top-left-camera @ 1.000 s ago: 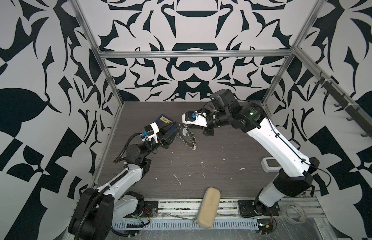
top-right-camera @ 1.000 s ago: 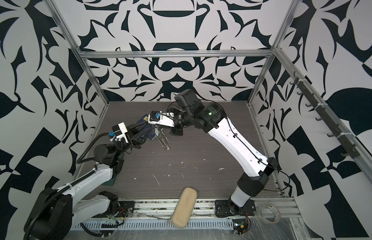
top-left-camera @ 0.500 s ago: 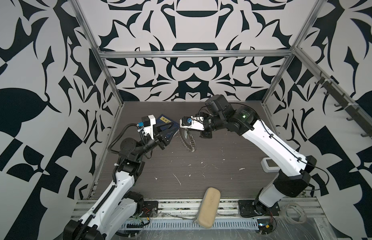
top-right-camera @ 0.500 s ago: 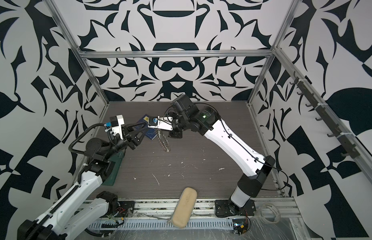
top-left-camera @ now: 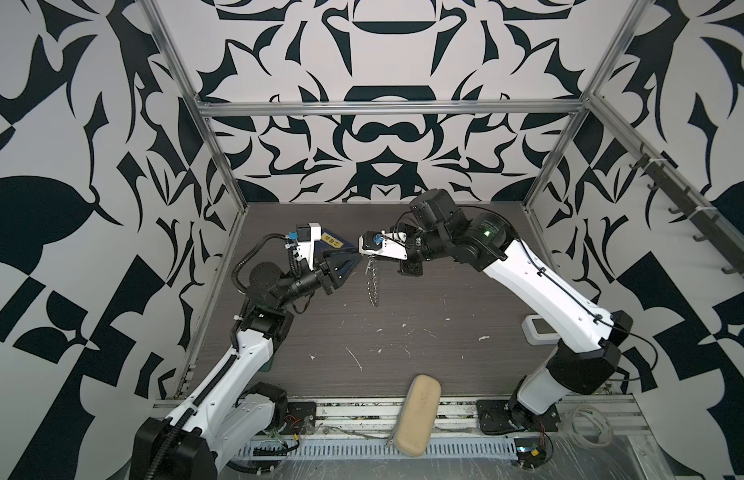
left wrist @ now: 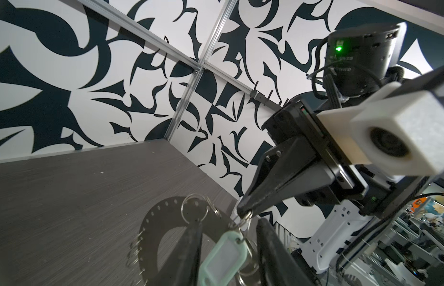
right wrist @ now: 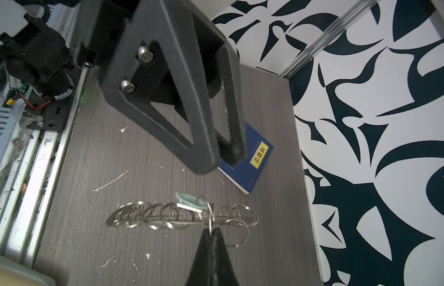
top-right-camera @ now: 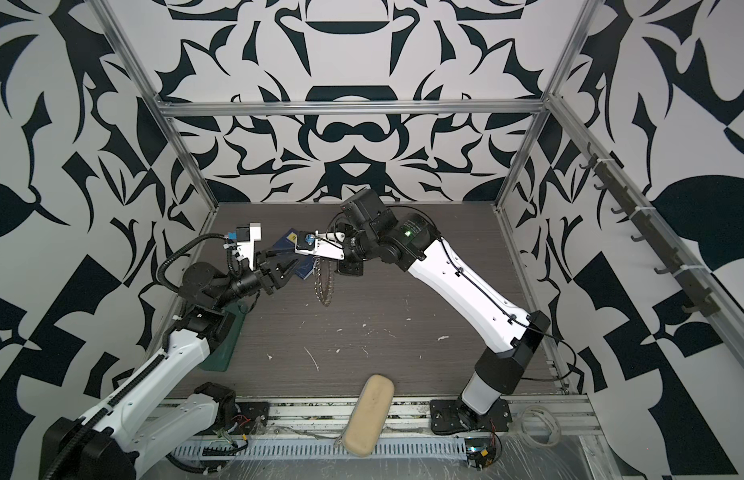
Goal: Remove the keys from the keyring
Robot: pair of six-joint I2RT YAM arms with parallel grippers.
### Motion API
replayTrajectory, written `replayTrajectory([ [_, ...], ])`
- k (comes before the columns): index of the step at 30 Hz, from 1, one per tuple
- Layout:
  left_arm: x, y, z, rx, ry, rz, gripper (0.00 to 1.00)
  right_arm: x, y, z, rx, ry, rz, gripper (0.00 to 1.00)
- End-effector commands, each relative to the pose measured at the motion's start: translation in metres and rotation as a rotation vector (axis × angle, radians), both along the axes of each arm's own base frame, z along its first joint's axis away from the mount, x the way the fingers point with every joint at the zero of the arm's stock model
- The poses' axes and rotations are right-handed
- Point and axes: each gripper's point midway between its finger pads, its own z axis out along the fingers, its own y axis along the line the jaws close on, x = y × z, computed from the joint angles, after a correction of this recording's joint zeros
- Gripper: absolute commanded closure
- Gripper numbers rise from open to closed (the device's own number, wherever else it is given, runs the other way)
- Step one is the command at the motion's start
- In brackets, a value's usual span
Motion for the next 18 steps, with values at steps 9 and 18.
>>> replayTrajectory([
  [9,-0.011,-0.012,0.016,-0.004,-0.051,-0.078,0.6,-0.008,-0.001,0.028,0.068,-0.035,0.011,1.0],
  [18,-0.013,-0.022,0.012,0.014,-0.053,-0.106,0.64,-0.009,-0.002,0.029,0.066,-0.028,0.008,1.0],
])
